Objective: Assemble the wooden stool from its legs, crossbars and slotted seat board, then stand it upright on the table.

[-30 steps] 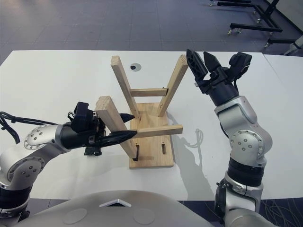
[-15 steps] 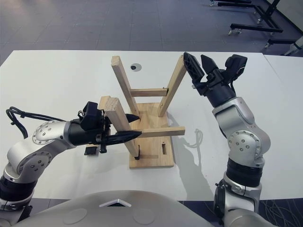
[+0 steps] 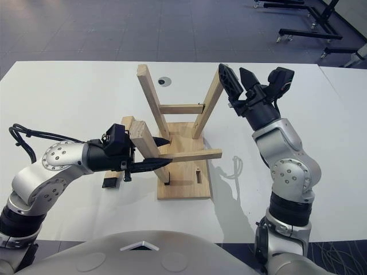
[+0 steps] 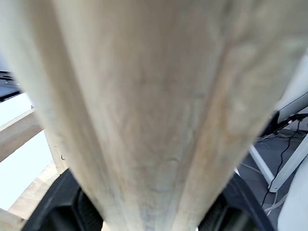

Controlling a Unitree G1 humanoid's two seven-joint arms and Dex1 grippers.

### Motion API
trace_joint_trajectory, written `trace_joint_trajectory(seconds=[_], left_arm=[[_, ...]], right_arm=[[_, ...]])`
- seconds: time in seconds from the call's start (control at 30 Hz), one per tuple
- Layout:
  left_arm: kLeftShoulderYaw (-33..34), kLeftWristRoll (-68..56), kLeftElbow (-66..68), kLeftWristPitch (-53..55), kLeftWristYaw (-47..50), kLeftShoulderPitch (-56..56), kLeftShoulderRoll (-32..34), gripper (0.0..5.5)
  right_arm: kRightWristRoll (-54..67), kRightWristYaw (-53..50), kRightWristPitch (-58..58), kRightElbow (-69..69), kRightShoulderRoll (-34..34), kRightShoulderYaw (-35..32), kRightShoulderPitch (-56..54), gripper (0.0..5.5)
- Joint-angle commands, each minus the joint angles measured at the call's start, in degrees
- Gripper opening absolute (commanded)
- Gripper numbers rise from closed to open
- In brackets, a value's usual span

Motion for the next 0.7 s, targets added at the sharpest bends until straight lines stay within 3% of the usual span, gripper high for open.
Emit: trace_joint_trajectory(seconds=[0.03,0.33,0.7], left_arm=[[-3.8,9.4,1.1,-0.6,0.5,1.7,3.9,2.07],[-2.3,15.7,5.4,-6.2,-6.8,-2.0,12.6,2.04],[-1.3,16.7,14.1,-9.6,-7.9,-5.6,11.1,2.04]], right_arm=[[-0.8,-0.3,-0.1,-0.6,0.6,0.2,-0.6,4.19],[-3.2,-0.1,-2.4,-0.6,3.2,0.6,0.0,4.19],[-6.1,1.5,-5.2,1.0,5.5,0.8,-0.8,4.19]])
